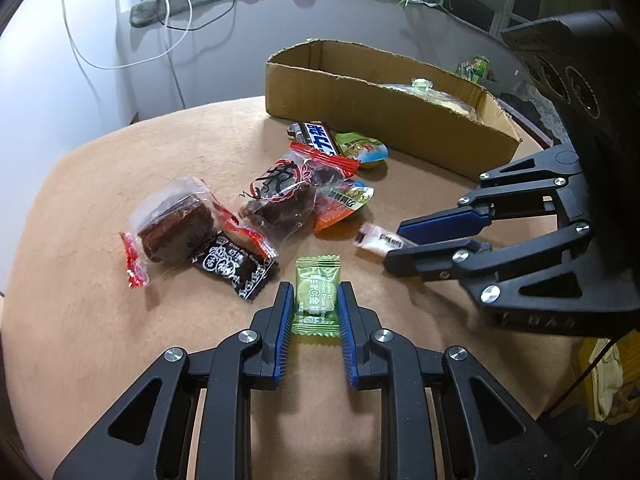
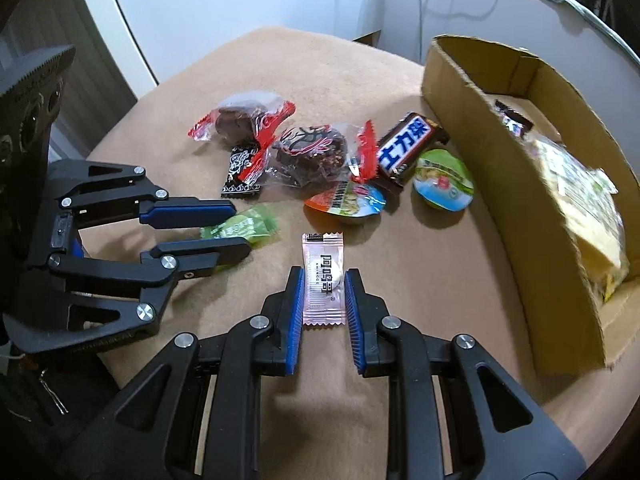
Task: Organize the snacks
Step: 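Carry the green mint packet and pink-white packet over the box with both grippers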
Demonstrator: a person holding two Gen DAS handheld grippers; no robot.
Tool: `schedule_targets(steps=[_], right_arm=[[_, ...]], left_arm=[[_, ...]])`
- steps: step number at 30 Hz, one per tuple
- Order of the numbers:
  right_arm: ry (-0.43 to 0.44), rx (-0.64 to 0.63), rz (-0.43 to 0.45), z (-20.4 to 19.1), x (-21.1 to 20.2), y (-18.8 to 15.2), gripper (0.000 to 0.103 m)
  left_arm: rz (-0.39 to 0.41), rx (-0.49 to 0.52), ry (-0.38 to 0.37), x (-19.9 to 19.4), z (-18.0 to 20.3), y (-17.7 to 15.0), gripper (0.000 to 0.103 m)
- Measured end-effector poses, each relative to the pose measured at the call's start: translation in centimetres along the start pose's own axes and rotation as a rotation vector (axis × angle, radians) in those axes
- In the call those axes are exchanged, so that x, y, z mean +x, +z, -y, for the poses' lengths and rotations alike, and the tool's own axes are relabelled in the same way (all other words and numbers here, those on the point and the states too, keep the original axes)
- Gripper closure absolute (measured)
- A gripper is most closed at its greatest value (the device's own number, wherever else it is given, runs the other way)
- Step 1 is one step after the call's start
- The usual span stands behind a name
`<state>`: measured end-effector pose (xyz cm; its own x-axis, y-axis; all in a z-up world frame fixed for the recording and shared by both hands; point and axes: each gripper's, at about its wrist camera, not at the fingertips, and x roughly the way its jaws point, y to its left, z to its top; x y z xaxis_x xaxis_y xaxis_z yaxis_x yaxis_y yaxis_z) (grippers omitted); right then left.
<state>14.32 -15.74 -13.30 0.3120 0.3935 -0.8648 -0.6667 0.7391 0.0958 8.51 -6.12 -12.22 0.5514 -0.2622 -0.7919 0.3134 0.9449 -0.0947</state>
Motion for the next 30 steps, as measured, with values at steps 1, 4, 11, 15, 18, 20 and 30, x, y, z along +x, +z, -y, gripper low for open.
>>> schedule_targets(steps=[1,4,11,15,18,20,30], right_arm=[[0.001,0.011,0.012,0.2,-0.5,-0.2,0.082],[0.006,0.041,0.043,1.0,-2.0,-0.8,0.082],[-0.017,0.092,0.107,2.6,-5.6,-1.5,0.082],[-0.033,0.109,0.14,3.4,-7.1,-1.2,0.082],[-0.052,0.12,0.166,4.2,-8.4,-1.0,0.082],[-0.063,0.129,0.18,4.7,-9.1,-0.8,0.082],[-0.14,0.187,0.245,8.9,-12.2,0.3,0.082]], left_arm=[[0.007,-0.008,-0.004,-0.3,-0.1,0.0,0.083],[0.031,-0.026,-0.013,-1.2,-0.3,0.1,0.083],[0.08,-0.044,-0.019,-2.8,-0.8,1.1,0.083],[0.101,-0.048,-0.018,-3.2,-0.9,1.8,0.083],[0.12,-0.049,-0.018,-3.6,-0.9,2.6,0.083],[0.132,-0.048,-0.018,-3.8,-0.9,3.1,0.083],[0.209,-0.035,-0.016,-4.5,-0.8,8.0,0.083]])
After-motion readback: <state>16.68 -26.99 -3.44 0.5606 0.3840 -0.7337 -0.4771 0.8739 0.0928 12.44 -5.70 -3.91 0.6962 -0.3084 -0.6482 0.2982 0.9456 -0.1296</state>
